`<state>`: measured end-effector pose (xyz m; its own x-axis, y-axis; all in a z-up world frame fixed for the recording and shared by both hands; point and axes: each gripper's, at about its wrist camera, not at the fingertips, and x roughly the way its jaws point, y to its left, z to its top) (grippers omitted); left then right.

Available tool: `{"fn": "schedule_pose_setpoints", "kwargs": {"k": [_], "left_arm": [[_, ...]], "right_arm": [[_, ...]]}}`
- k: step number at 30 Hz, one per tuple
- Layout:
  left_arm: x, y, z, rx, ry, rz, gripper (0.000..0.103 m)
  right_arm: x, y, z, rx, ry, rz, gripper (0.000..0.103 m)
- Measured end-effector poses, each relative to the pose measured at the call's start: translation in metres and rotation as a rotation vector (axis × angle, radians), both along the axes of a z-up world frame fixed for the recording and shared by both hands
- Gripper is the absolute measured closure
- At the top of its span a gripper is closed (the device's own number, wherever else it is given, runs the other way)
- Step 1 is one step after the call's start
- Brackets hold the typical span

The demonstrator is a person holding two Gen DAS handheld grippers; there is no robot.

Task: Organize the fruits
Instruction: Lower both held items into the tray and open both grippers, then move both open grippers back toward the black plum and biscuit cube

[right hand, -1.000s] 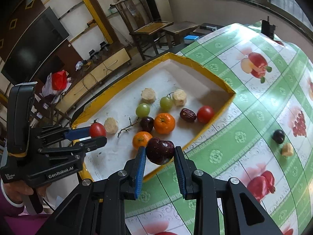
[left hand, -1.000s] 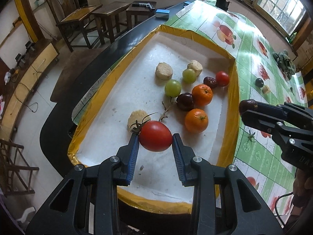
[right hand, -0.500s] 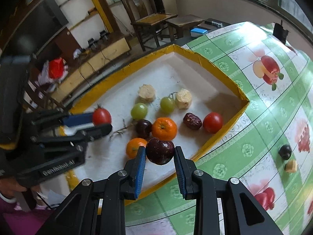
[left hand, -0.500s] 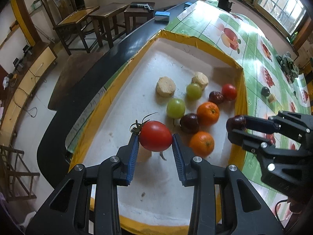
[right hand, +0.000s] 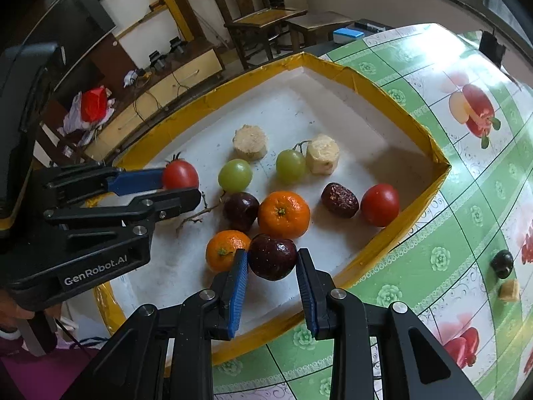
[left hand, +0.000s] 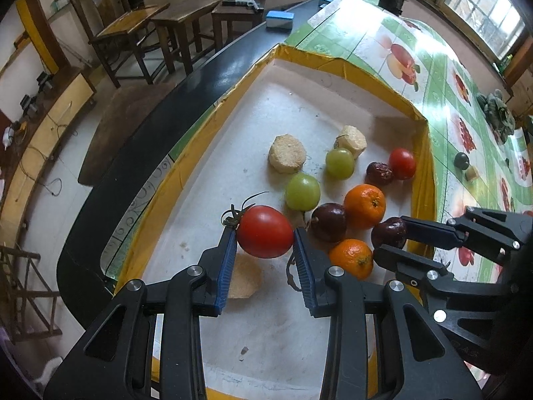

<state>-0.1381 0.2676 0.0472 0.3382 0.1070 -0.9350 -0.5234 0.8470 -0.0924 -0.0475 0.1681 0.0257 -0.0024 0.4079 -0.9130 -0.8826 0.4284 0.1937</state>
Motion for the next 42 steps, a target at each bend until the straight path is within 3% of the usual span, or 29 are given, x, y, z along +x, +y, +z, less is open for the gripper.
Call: {"fn": "schedule_pose_setpoints", "kwargs": {"k": [16, 17, 19, 21, 42], "left_arm": [[0.000, -0.003, 0.009, 0.012, 0.004, 0.025, 0.068], [0.000, -0.004, 0.013, 0.017, -0.010, 0.022, 0.066], [0.000, -0.006, 0.020, 0.022, -0.039, 0.019, 0.044], [0.000, -0.009, 0.028, 0.019, -0.075, 0.012, 0.040], [0.040, -0.064, 0.045, 0.035, -0.086, -0.111, 0.040]], "right_arm": [[0.000, -0.026, 0.024, 0.075, 0.019, -0.079, 0.067], [-0.001, -0.028, 0.024, 0.078, 0.019, -0.082, 0.067], [-0.001, -0.040, 0.028, 0.097, 0.028, -0.101, 0.067], [0.000, -0.049, 0.030, 0.091, 0.030, -0.123, 0.066], [0.028, -0.139, 0.041, 0.097, 0.022, -0.345, 0.064]]}}
